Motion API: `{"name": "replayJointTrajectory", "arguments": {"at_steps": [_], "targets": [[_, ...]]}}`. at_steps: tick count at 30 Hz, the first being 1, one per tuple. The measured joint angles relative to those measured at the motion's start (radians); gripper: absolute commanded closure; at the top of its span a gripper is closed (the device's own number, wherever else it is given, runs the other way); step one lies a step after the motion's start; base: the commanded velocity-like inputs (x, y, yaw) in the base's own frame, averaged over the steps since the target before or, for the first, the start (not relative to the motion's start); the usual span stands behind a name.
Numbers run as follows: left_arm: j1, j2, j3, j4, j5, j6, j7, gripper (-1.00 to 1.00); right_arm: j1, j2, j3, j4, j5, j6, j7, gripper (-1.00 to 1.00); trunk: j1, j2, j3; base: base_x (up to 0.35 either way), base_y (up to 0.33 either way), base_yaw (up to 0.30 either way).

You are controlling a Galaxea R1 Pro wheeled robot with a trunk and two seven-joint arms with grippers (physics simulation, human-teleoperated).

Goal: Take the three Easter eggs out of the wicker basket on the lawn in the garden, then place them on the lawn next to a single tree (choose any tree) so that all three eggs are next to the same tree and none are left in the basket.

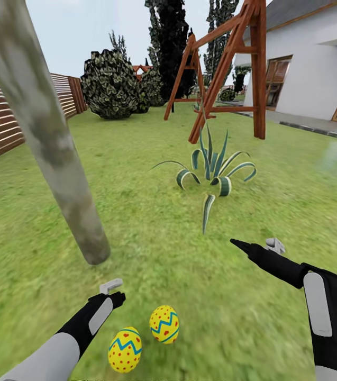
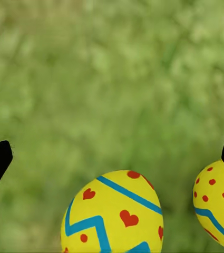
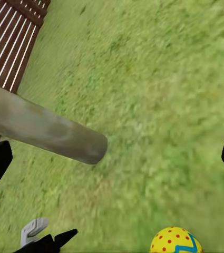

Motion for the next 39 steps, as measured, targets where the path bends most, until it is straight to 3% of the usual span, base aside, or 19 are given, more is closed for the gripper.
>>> {"name": "replayJointTrajectory", "arguments": {"at_steps": [25, 32, 39], "targets": [[-0.001, 0.000, 0.002, 0.011, 0.004, 0.009, -0.006, -1.00, 0.000, 0.000, -0.002, 0.002, 0.002, 0.000, 0.000, -1.00, -0.011, 0.006, 0.097, -0.022, 0.000, 0.003], [-0.003, 0.000, 0.005, 0.015, 0.007, 0.099, -0.014, -1.00, 0.000, 0.000, -0.002, 0.002, 0.002, 0.000, 0.000, -1.00, -0.015, 0.007, 0.124, 0.000, 0.000, 0.000], [-0.005, 0.001, 0.006, 0.035, 0.026, 0.141, -0.016, -1.00, 0.000, -0.001, -0.002, 0.003, 0.000, 0.000, 0.000, -1.00, -0.018, 0.009, 0.151, 0.000, 0.000, 0.000]]}}
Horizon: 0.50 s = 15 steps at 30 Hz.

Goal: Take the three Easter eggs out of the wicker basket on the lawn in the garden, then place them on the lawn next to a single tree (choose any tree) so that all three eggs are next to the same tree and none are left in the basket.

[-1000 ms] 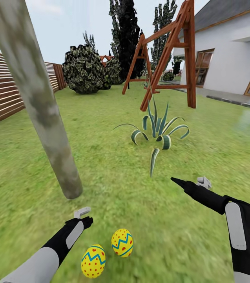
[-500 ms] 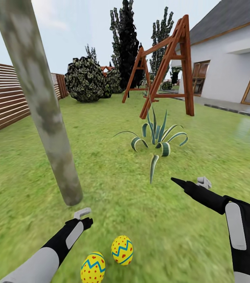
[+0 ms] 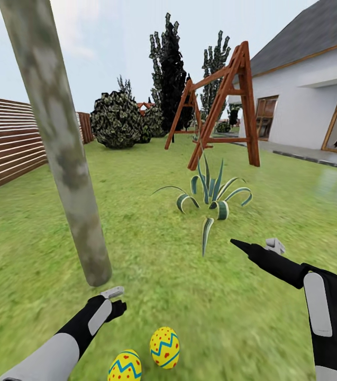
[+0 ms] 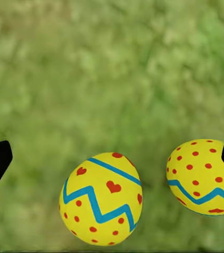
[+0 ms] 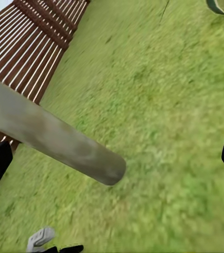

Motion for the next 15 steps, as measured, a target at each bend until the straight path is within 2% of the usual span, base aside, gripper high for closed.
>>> {"name": "replayJointTrajectory", "arguments": {"at_steps": [5, 12, 15], "targets": [[-0.004, -0.001, 0.001, 0.053, 0.004, 0.009, -0.005, -1.00, 0.000, 0.000, -0.001, 0.000, 0.000, 0.000, 0.000, -1.00, -0.002, 0.001, 0.019, 0.000, 0.000, 0.000], [-0.004, -0.001, 0.001, 0.063, 0.005, 0.011, -0.006, -1.00, 0.000, -0.001, 0.000, 0.000, 0.000, 0.000, 0.000, -1.00, -0.005, 0.003, 0.046, 0.000, 0.000, 0.000], [-0.005, -0.001, 0.001, 0.064, 0.005, 0.011, -0.006, -1.00, 0.000, -0.001, -0.001, 0.000, 0.000, 0.000, 0.000, -1.00, -0.017, 0.024, 0.056, 0.000, 0.000, 0.000]]}}
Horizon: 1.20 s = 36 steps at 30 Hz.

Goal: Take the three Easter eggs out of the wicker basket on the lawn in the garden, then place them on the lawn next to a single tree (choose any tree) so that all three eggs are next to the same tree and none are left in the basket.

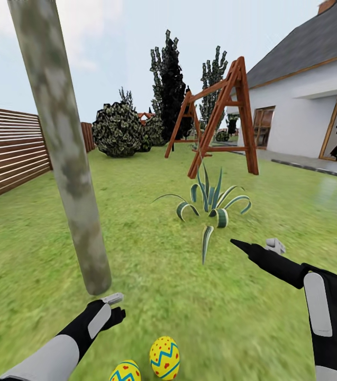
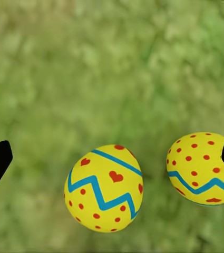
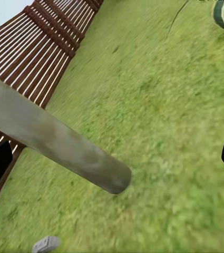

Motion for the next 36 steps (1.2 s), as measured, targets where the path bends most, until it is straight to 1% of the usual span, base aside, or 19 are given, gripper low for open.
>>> {"name": "replayJointTrajectory", "arguments": {"at_steps": [30, 36], "targets": [[0.000, 0.000, 0.000, 0.001, 0.001, -0.002, -0.001, -1.00, 0.000, 0.000, 0.002, 0.000, 0.000, 0.000, 0.000, -1.00, -0.115, 0.210, 0.094, 0.000, 0.000, 0.000], [0.000, 0.000, 0.000, 0.001, 0.001, -0.002, -0.001, -1.00, 0.000, 0.000, 0.007, 0.002, -0.006, 0.000, 0.000, -1.00, -0.138, 0.252, 0.113, 0.000, 0.000, 0.000]]}}
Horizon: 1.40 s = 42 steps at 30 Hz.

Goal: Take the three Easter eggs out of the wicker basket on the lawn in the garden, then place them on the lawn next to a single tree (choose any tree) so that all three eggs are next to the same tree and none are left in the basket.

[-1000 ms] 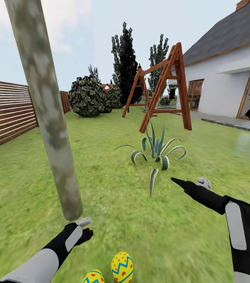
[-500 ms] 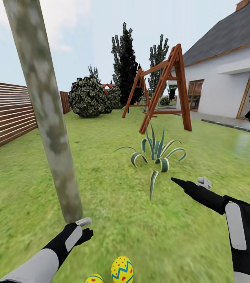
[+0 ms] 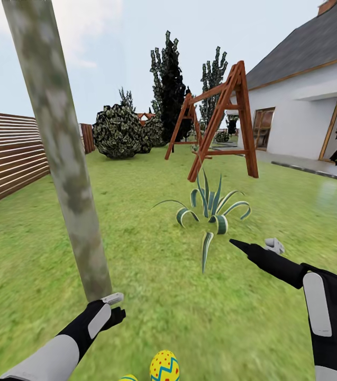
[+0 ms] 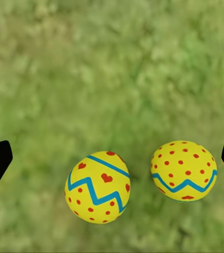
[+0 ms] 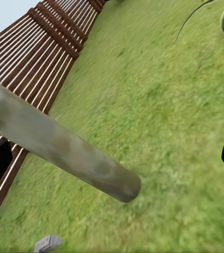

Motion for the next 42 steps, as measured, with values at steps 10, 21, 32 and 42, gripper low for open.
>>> {"name": "replayJointTrajectory", "arguments": {"at_steps": [10, 21, 32, 42], "targets": [[0.000, 0.000, 0.000, 0.000, 0.000, -0.002, -0.001, -1.00, 0.000, 0.000, 0.002, 0.003, -0.002, 0.000, 0.000, -1.00, -0.038, 0.070, 0.031, 0.000, 0.000, 0.000], [0.000, -0.001, 0.000, 0.000, 0.000, -0.009, -0.001, -1.00, 0.000, -0.001, 0.002, 0.007, -0.002, 0.000, 0.000, -1.00, -0.081, 0.147, 0.066, 0.000, 0.000, 0.000], [0.001, -0.006, -0.001, 0.001, 0.002, -0.012, 0.000, -1.00, 0.000, -0.002, 0.004, 0.009, -0.019, 0.000, 0.000, -1.00, -0.123, 0.224, 0.100, 0.000, 0.000, 0.000], [0.001, -0.008, -0.001, 0.000, 0.002, -0.014, 0.001, -1.00, 0.000, -0.001, 0.006, 0.009, -0.024, 0.000, 0.000, -1.00, -0.161, 0.294, 0.132, 0.000, 0.000, 0.000]]}}
